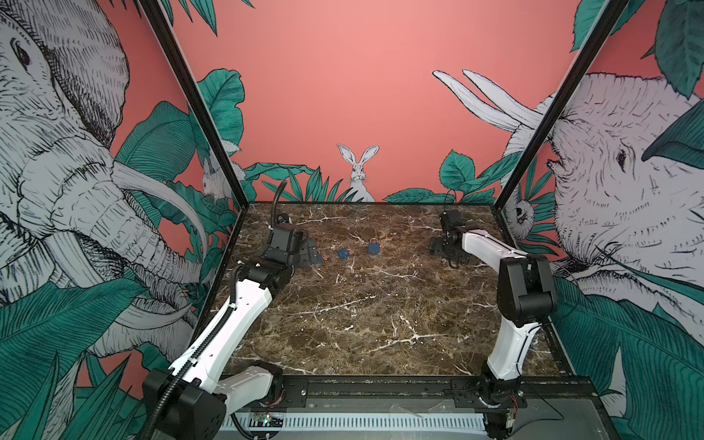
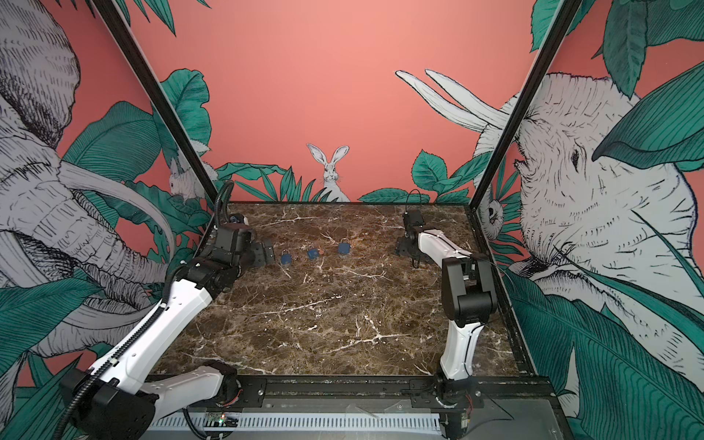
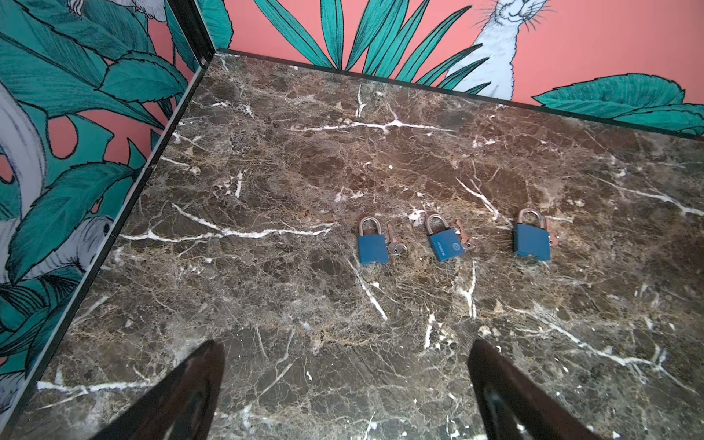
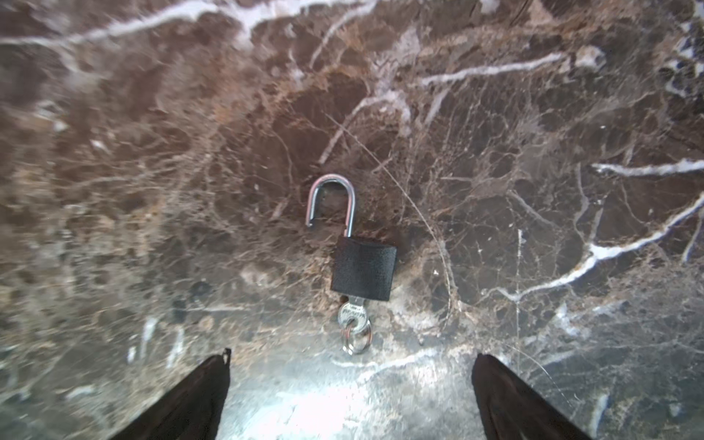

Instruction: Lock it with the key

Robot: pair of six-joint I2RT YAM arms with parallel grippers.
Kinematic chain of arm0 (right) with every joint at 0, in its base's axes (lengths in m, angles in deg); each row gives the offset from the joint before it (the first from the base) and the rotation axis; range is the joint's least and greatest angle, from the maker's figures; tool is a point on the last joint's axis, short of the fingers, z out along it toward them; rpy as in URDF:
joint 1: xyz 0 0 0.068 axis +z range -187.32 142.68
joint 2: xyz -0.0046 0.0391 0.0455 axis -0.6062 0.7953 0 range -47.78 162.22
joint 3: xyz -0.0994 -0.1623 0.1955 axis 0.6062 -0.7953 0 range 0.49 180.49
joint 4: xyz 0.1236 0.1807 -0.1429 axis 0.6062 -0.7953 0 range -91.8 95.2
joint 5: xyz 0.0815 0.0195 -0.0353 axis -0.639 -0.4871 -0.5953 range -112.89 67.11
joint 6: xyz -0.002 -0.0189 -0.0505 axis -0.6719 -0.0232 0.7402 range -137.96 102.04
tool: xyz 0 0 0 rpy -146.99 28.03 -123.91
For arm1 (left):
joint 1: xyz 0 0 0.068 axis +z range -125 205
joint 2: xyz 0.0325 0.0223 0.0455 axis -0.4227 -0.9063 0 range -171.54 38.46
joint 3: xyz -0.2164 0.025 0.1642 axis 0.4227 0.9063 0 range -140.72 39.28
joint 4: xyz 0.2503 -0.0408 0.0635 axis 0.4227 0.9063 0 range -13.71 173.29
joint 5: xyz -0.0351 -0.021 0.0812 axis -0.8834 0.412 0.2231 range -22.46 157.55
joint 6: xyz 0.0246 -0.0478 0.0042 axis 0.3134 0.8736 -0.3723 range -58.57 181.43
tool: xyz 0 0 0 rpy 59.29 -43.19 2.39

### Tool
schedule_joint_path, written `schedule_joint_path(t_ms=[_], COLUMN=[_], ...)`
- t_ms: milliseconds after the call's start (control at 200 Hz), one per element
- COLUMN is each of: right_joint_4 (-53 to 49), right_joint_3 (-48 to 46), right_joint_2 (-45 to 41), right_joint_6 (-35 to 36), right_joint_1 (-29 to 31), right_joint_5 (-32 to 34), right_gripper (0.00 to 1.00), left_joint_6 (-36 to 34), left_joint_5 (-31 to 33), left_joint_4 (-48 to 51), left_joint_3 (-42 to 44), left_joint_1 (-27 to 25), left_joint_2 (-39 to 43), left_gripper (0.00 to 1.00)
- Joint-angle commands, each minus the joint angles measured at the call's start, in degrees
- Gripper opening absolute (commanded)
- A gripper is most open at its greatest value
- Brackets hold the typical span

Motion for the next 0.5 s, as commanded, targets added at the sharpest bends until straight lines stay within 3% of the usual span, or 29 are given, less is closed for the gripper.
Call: schedule_joint_path(t_ms=[0,235,495], right_joint_4=[-2.5,-2.1,-0.7], right_joint_3=[2.4,4.0,5.1], right_joint_2=[2.3,4.9,7.7], right_joint_6=[1.3,1.6,1.8], right_joint_1=[-0.6,-1.5,-1.9], right_joint_5=[2.0,0.7,-0.6], right_gripper=[0.99,0.99,0.91], left_joint_6=[1.9,2.9,2.9], left_joint_5=[-0.1,-0.7,-3.1], left_joint_4=[-1.9,-1.3,-4.9], left_joint_3=[1.7,1.7,4.1], left_joint_1=[0.3,0.3,0.2], left_joint_2=[0.5,0.0,0.6], left_gripper=[0.99,0.99,0.99])
